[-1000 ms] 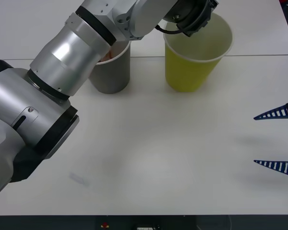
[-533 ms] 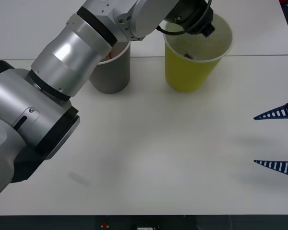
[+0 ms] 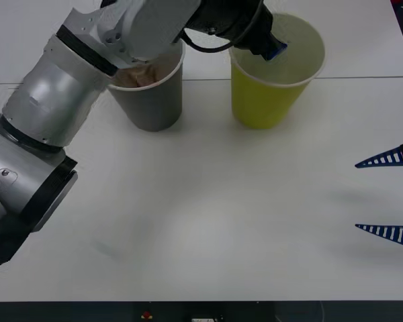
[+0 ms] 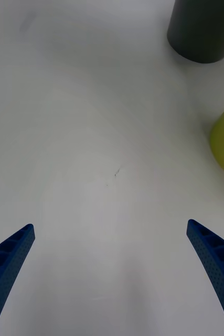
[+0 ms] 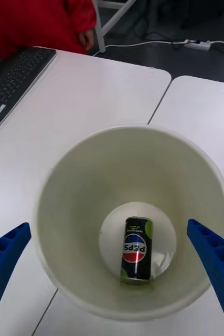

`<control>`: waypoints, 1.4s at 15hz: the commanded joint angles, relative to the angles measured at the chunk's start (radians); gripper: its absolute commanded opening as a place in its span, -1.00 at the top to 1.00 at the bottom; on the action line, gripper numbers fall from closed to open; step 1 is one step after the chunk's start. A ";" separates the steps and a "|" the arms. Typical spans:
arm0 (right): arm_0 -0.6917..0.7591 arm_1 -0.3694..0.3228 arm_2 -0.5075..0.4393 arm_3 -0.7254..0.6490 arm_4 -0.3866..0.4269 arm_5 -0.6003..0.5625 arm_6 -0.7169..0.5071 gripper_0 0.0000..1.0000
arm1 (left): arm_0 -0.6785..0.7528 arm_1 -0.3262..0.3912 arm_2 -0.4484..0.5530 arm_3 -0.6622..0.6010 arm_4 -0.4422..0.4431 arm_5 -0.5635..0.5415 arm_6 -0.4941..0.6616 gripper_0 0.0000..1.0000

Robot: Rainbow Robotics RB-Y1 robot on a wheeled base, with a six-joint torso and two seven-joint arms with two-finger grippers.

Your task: Put the can into the green bin and the plastic bottle into the gray bin

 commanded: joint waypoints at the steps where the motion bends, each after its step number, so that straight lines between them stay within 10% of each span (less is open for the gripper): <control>1: 0.000 0.000 0.000 0.000 0.000 0.000 0.000 -1.00 | 0.092 0.090 0.025 -0.128 0.104 0.000 -0.052 -1.00; 9: 0.000 0.000 0.000 0.000 0.000 0.000 0.000 -1.00 | 0.428 0.250 0.167 -0.492 0.231 0.000 -0.170 -1.00; 21: 0.000 0.000 0.000 0.000 0.000 0.000 0.000 -1.00 | 0.870 0.612 0.408 -0.538 0.789 0.000 -0.682 -1.00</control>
